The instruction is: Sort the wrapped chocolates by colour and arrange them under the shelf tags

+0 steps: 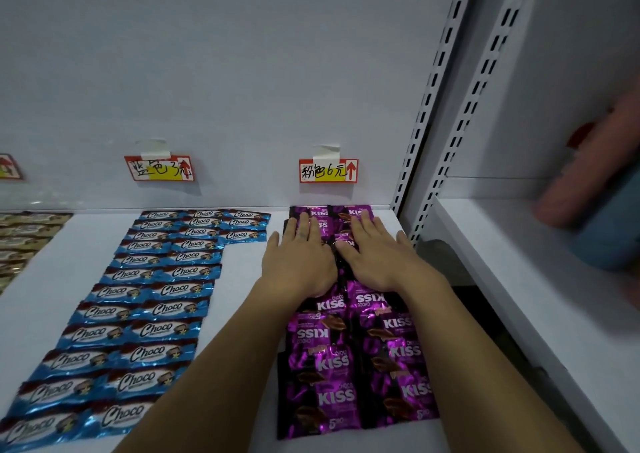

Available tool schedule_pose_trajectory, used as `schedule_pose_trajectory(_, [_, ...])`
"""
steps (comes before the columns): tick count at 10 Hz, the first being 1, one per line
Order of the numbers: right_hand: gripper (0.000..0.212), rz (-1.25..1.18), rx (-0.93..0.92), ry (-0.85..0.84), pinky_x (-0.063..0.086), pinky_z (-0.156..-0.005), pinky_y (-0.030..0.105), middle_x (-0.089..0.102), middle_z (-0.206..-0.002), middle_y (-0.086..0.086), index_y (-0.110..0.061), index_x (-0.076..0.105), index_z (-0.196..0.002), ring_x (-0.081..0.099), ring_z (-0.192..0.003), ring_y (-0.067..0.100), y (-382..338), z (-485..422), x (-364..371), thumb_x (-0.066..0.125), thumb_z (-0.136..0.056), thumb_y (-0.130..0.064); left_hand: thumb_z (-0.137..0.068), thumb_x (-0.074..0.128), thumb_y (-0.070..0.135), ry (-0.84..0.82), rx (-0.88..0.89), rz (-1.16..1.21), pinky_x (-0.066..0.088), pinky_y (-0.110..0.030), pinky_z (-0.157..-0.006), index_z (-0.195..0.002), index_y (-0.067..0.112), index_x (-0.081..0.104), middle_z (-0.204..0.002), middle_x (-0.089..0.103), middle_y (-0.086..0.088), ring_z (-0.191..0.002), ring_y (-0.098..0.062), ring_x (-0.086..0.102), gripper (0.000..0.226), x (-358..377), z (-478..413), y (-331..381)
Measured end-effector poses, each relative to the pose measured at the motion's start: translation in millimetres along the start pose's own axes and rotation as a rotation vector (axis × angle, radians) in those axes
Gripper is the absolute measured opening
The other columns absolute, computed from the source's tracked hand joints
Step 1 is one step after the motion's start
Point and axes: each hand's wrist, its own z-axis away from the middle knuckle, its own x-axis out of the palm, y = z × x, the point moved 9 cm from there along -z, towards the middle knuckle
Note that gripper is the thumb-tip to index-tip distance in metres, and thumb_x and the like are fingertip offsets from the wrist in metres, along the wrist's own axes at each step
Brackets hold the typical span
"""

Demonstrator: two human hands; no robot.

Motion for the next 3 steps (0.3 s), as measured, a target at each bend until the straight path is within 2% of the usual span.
schedule_pose_trajectory(2, [0.068,-0.009,0.016,-0.028,-0.006,-0.119,0.050,-0.016,-0.160,-0.001,-0.020,-0.008,-0.153,-0.012,-0.147,0.016,-0.1,-0.3,4.0,0.013,-0.100,-0.056,-0.102,0.016,0.037,-0.015,0.006,0.022,-0.002,-0.047,-0.119,-0.152,0.014,-0.009,-0.160,-0.013,-0.004,-0.147,-0.021,-0.011,0.061,5.3,-0.6,-3.0])
schedule_pose_trajectory(3, [0.067,-0.026,0.002,0.024,-0.008,-0.118,0.050,-0.016,-0.160,-0.001,-0.021,-0.008,-0.153,-0.013,-0.147,0.016,0.5,2.3,1.9,0.013,-0.100,-0.056,-0.102,0.016,0.038,0.054,0.034,0.065,-0.004,-0.047,-0.119,-0.153,0.014,-0.006,-0.161,-0.009,-0.004,-0.148,-0.020,-0.009,0.060,-0.9,0.7,1.5])
